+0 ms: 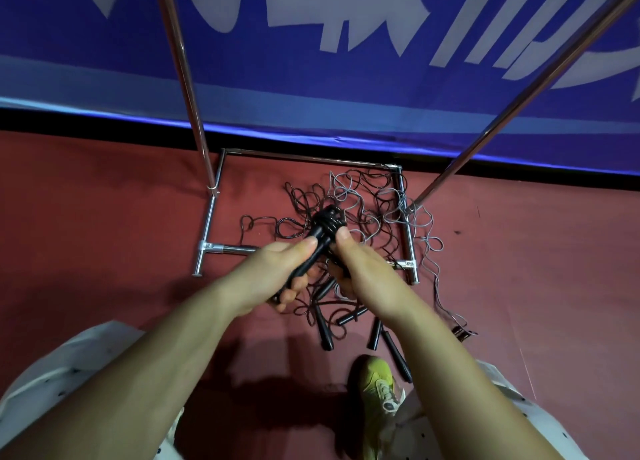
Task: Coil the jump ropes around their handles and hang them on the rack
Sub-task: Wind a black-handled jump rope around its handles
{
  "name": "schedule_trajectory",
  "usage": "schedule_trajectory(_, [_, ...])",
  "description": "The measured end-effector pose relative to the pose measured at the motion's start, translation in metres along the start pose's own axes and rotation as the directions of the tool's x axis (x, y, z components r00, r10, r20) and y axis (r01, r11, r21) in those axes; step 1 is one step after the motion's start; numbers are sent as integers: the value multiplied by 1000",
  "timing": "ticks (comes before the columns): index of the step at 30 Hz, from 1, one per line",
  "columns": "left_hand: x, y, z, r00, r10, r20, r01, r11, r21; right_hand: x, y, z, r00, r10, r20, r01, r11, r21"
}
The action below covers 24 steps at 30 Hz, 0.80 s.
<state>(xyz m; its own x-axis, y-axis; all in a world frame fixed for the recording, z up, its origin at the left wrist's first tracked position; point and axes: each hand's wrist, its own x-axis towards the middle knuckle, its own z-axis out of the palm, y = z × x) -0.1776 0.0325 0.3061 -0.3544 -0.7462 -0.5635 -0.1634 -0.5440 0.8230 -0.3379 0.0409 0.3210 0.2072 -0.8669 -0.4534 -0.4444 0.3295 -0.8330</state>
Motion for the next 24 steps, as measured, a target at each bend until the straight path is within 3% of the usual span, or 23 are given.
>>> schedule_trajectory(3, [4,-7,-2,993,71,-93,-37,946,321,0,4,-3,997,52,-48,-51,998,39])
schedule_trajectory(6, [2,-10,4,967,194,-166,-20,704,710,2,5,1,983,153,-97,-147,987,62])
schedule_trajectory(8, [1,-10,11,952,260,-160,-13,559,829,2,5,2,976,179,-126,-169,982,87])
schedule_trajectory(10, [0,-9,11,962,249,-114,-52,574,817,2,6,1,978,158,-139,-146,985,91])
schedule_trajectory(12, [-1,-5,5,984,172,-50,-97,747,658,1,5,-2,985,102,-141,-91,992,86])
schedule_trajectory(14, [-2,-3,-1,995,53,83,-70,974,213,-1,4,-3,991,42,-123,-21,986,166])
schedule_trajectory(15, [-3,-2,-4,972,-10,233,20,999,-43,-1,2,-3,993,17,-115,13,967,254])
schedule_trajectory(17, [-7,-5,-5,835,-13,550,245,904,-351,-3,0,-3,993,-44,-106,84,909,408])
schedule_trajectory(18, [-9,-6,-1,767,39,640,305,855,-418,-3,1,-4,991,-75,-108,116,886,450])
schedule_trajectory(19, [-10,-7,4,744,81,664,315,833,-455,-3,1,-4,989,-92,-113,136,868,477])
schedule_trajectory(24, [-8,1,20,853,52,519,329,718,-613,2,4,-3,981,-178,-74,190,835,516])
